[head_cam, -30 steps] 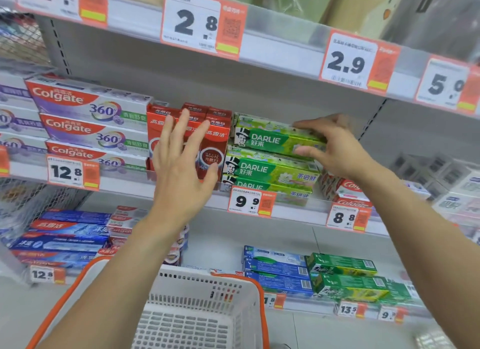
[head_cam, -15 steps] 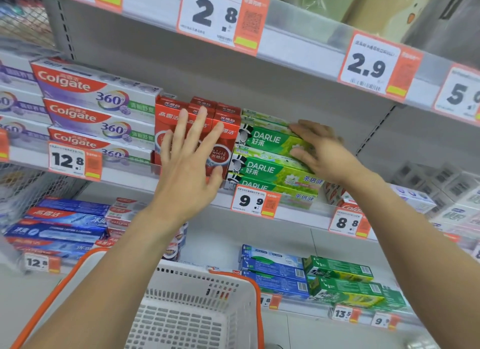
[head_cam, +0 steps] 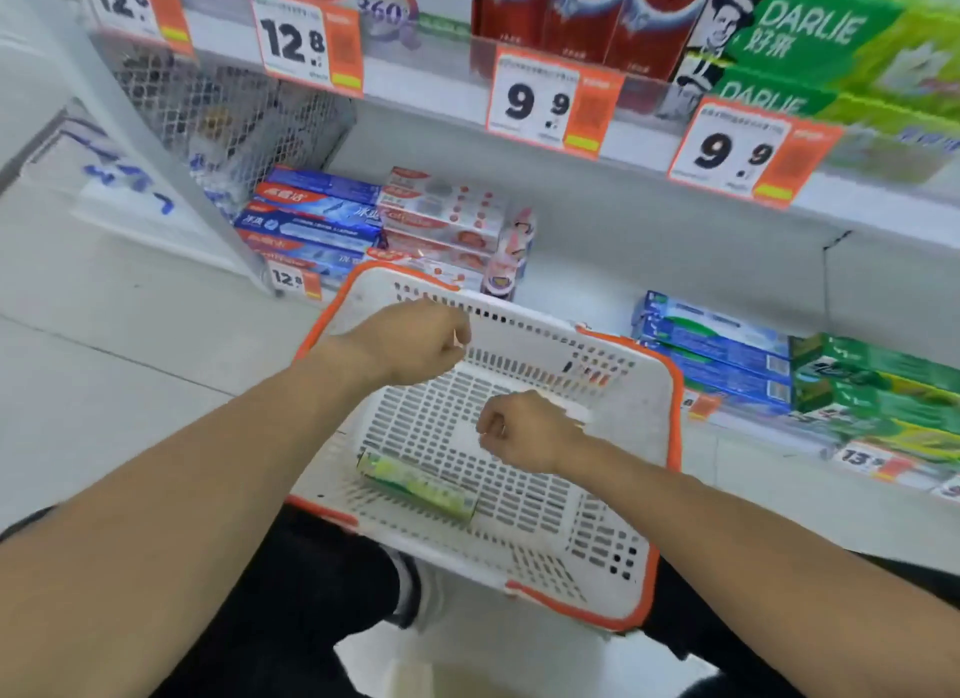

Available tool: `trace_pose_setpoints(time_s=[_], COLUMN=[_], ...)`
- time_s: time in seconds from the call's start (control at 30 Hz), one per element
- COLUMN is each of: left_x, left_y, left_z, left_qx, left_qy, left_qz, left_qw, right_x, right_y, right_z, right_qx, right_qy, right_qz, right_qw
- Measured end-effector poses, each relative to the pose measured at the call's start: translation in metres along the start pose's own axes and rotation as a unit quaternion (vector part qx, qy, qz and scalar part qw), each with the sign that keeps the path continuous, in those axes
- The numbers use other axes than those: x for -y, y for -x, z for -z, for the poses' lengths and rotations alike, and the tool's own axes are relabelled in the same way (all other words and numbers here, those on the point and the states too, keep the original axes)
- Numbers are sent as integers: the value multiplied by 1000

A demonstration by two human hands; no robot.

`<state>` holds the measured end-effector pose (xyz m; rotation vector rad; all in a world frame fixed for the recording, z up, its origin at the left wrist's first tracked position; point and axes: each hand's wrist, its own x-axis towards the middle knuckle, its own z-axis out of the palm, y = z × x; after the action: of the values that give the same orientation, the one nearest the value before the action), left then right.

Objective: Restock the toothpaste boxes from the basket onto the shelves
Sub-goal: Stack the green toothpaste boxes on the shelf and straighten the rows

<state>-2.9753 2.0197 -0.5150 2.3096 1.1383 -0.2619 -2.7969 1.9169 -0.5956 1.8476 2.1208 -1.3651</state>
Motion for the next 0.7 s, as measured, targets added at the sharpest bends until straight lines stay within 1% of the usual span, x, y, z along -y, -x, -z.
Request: trace_pose_setpoints(time_s=[0.07,0.17,0.27,0.3,0.33,0.43,0.53,0.6,0.7], left_x=[39,91,125,129,133,132,126,126,130], left_y=[7,19,22,19,15,1,-9,-10,-8], left_z=[-45,-110,-163,-173,-182,-200,-220,-229,-224], left_qx=[69,126,196,207,209,177,203,204,194], left_qy=[7,60,105,114,122,136,156,157,138], left_qz=[46,123,181,193,205,261,301,308,287], left_qw=[997,983,958,952,948,939,919,916,928], right_x=[-11,-31,-49,-56,-61,-79,-78,-73,-66], right_y=[-23,-47,-58,-61,-60,-57,-57,-59,-57], right_z=[-49,-109,-142,-151,-156,-176,-181,-182,-174], right_qx=[48,83,88,73,60,58,57,61,45], right_qy=[-18,-43,-130,-121,-127,-143,-171,-239,-264], right_qz=[-43,-95,-170,-175,-179,-178,-191,-239,-262], right_qw=[998,991,973,974,974,972,965,939,927])
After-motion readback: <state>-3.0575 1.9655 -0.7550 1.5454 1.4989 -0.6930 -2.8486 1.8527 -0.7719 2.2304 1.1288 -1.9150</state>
